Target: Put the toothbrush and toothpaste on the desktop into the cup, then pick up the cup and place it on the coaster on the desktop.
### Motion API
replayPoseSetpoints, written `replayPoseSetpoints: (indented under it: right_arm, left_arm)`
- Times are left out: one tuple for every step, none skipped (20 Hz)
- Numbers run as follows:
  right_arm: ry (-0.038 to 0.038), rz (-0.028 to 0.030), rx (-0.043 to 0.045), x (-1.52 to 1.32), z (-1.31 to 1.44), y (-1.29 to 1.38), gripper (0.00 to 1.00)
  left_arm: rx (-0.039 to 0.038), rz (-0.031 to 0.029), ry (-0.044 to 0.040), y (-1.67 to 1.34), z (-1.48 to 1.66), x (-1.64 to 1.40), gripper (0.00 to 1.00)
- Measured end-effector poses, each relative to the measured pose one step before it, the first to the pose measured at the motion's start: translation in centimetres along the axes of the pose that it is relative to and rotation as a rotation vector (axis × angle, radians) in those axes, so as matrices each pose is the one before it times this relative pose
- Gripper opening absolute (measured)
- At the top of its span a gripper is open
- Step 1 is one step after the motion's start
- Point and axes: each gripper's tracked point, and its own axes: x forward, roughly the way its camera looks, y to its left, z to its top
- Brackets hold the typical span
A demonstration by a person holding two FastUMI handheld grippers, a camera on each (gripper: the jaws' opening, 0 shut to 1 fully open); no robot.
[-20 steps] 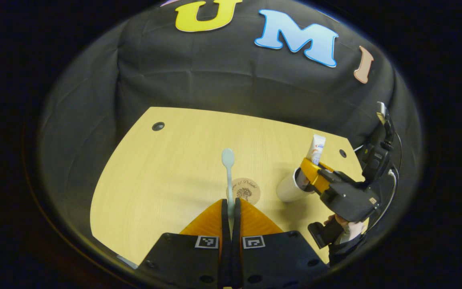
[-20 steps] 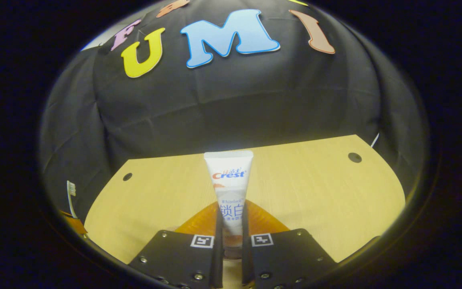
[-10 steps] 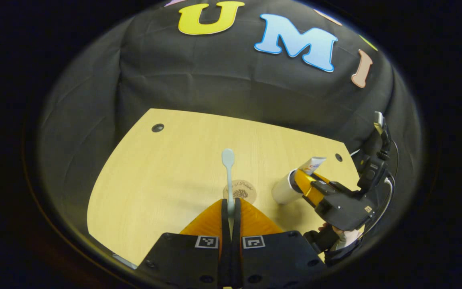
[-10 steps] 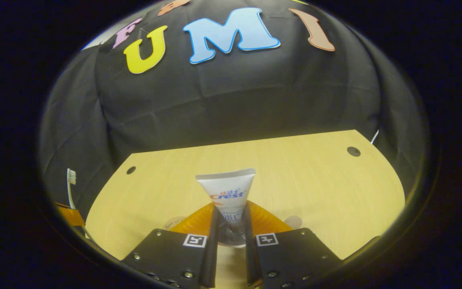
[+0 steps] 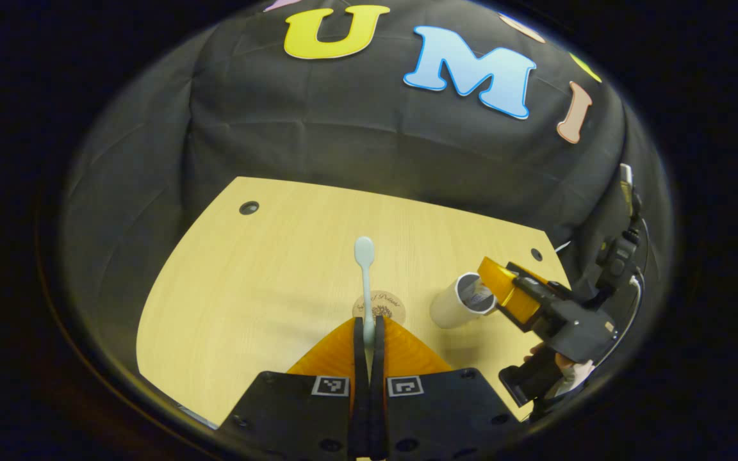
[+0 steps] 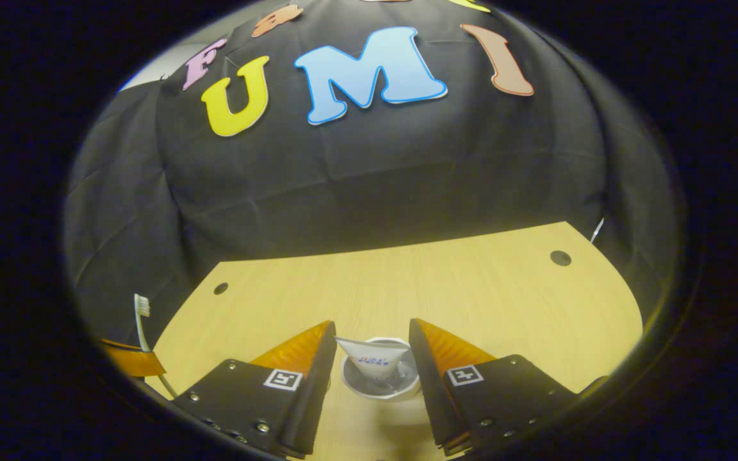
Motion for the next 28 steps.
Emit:
replayPoseSetpoints:
  right_arm:
    - [-0.01837, -0.00084, 0.00573, -0.435, 0.855, -0.184, 0.66]
    - [-0.02002, -0.00328, 0.00634, -0.566, 1.042, -0.256, 0.66]
    - [-0.02229, -0.00181, 0.00868, -0.435, 1.022, -0.271, 0.66]
    - [-0.01844, -0.00490, 0.00888, -0.538, 0.931, -0.392, 0.67]
    - [-0.01570, -0.00462, 0.00987, -0.385, 0.705, -0.439, 0.67]
    - [-0.01200, -0.00652, 0.00801, -0.459, 0.578, -0.535, 0.67]
    - [-0.00803, -0.00831, 0.00472, -0.289, 0.412, -0.625, 0.67]
    - [0.00007, -0.00966, 0.00138, -0.347, 0.125, -0.702, 0.62]
    - [0.00223, -0.00834, -0.00240, -0.389, -0.069, -0.639, 0.62]
    - [0.00584, -0.01227, -0.00457, -0.347, -0.094, -0.802, 0.62]
    - [0.00449, -0.01050, -0.00350, -0.391, -0.087, -0.748, 0.62]
    - [0.00606, -0.00951, -0.00232, -0.481, -0.201, -0.731, 0.67]
    - [0.00485, -0.00821, -0.00156, -0.252, -0.180, -0.680, 0.67]
    - [0.00756, -0.00924, -0.00242, -0.448, -0.283, -0.727, 0.67]
    - [0.00639, -0.00615, -0.00172, -0.384, -0.265, -0.753, 0.67]
    - [0.00678, -0.00964, -0.00189, -0.411, -0.271, -0.799, 0.67]
    - [0.00621, -0.00738, -0.00124, -0.270, -0.212, -0.780, 0.67]
    - [0.00516, -0.00859, 0.00181, -0.284, -0.145, -0.811, 0.67]
    - [0.00500, -0.00697, 0.00359, -0.106, -0.132, -0.851, 0.67]
    - [0.00431, -0.00761, 0.00622, -0.251, -0.136, -0.781, 0.62]
    - [0.00354, -0.00731, 0.00825, -0.027, -0.051, -0.758, 0.67]
    - [0.00234, -0.00782, 0.00877, -0.038, -0.049, -0.768, 0.67]
    - [0.00372, -0.00618, 0.00904, -0.046, -0.066, -0.740, 0.67]
    - [0.00483, -0.00697, 0.00689, 0.002, -0.110, -0.713, 0.62]
    - [0.00409, -0.00566, 0.00446, 0.120, -0.099, -0.632, 0.62]
    - [0.00489, -0.00751, 0.00254, -0.057, -0.069, -0.690, 0.62]
    - [0.00410, -0.00591, 0.00239, -0.013, -0.034, -0.636, 0.67]
    - [0.00426, -0.00592, 0.00113, -0.045, -0.071, -0.593, 0.67]
  left_arm:
    - [0.00070, -0.00606, -0.00275, -0.108, -0.058, 0.078, 0.08]
    - [0.00131, -0.00982, -0.00167, -0.069, 0.041, 0.012, 0.08]
    - [0.00309, -0.01095, -0.00138, -0.101, -0.035, 0.056, 0.08]
    - [0.00368, -0.01318, -0.00318, -0.060, 0.007, 0.154, 0.08]
    - [0.00300, -0.01214, -0.00171, -0.179, -0.076, 0.129, 0.08]
    - [0.00437, -0.01230, -0.00042, -0.271, 0.027, 0.026, 0.08]
    - [0.00292, -0.01105, 0.00069, -0.251, 0.048, 0.001, 0.08]
    - [0.00175, -0.01446, 0.00003, -0.661, 0.142, 0.718, 0.07]
    - [0.00061, -0.01759, -0.00226, -0.981, 0.515, 0.805, 0.07]
    - [0.00094, -0.02177, -0.00261, -0.911, 0.555, 1.117, 0.08]
    - [0.00235, -0.02511, -0.00710, -0.800, 0.192, 0.543, 0.08]
    - [-0.00069, -0.03201, -0.01034, -0.632, 0.147, 0.455, 0.07]
    - [-0.00028, -0.02911, -0.00847, -0.798, 0.181, 0.490, 0.07]
    - [-0.00034, -0.02579, -0.00970, -0.678, 0.237, 0.615, 0.07]
    - [0.00391, -0.02565, -0.00907, -0.674, 0.280, 0.524, 0.07]
    - [0.00583, -0.02212, -0.00958, -0.685, 0.328, 0.581, 0.07]
    - [0.00929, -0.01738, -0.00897, -0.644, 0.353, 0.558, 0.07]
    - [0.00697, -0.01865, -0.00772, -0.755, 0.277, 0.535, 0.07]
    - [0.00587, -0.01508, -0.01027, -0.794, 0.409, 0.461, 0.08]
    - [0.00424, -0.01248, -0.01197, -0.721, 0.496, 0.677, 0.08]
    - [0.00380, -0.01049, -0.00828, -0.534, 0.186, 0.630, 0.07]
    - [0.00238, -0.00982, -0.00915, -0.625, 0.160, 0.484, 0.07]
    - [0.00226, -0.00780, -0.01295, -0.650, 0.352, 0.393, 0.07]
    - [0.00207, -0.00697, -0.01749, -0.469, 0.554, 0.727, 0.07]
    - [0.00035, -0.00634, -0.02453, -0.406, 0.718, 0.652, 0.07]
    - [-0.00223, -0.00439, -0.03595, -0.356, 0.947, 0.909, 0.07]
    - [-0.00063, -0.00189, -0.01090, -0.195, 0.269, 0.570, 0.07]
    - [-0.00384, 0.00625, -0.00004, 0.037, -0.206, 0.548, 0.07]
